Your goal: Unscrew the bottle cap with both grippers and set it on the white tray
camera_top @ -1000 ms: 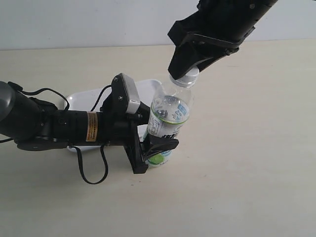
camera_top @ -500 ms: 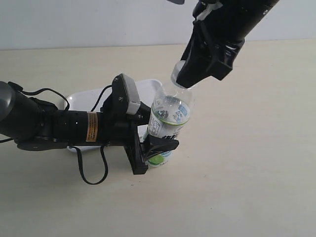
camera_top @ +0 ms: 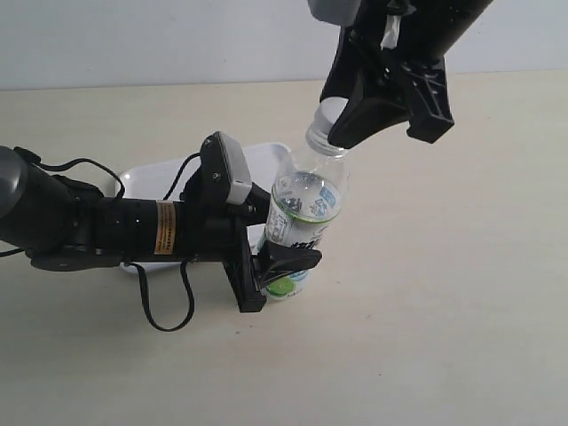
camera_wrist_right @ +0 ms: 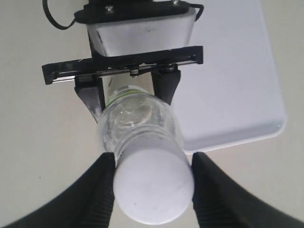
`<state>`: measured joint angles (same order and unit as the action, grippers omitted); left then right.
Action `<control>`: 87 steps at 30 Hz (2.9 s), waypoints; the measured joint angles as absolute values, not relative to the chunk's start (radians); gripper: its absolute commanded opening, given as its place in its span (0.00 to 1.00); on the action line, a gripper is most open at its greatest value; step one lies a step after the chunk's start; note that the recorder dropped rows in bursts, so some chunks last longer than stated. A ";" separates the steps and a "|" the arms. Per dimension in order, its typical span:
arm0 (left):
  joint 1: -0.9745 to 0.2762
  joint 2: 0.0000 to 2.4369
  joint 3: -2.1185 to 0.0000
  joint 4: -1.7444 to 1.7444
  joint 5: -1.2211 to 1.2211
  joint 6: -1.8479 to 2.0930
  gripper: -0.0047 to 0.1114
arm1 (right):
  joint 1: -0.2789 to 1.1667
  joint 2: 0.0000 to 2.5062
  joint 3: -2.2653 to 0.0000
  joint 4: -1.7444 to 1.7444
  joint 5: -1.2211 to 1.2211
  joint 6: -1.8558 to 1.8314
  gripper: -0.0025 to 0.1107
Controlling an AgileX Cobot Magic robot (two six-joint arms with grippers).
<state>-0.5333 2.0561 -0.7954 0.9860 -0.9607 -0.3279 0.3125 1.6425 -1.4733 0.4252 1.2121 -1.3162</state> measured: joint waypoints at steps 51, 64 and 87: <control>-0.490 2.122 -0.792 0.978 -1.126 -0.322 0.82 | 0.312 1.620 -1.594 0.378 1.172 -1.032 0.02; -0.486 2.098 -0.792 1.018 -1.124 -0.333 0.82 | 0.312 1.620 -1.594 0.378 1.151 -1.025 0.02; -0.336 1.985 -0.792 1.451 -1.100 -0.660 0.82 | 0.312 1.672 -1.594 0.378 1.035 -0.946 0.02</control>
<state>-0.3357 1.9845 -0.7922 1.4515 -1.1004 -0.6598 0.3125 1.6717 -1.5942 0.3779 1.0354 -0.9464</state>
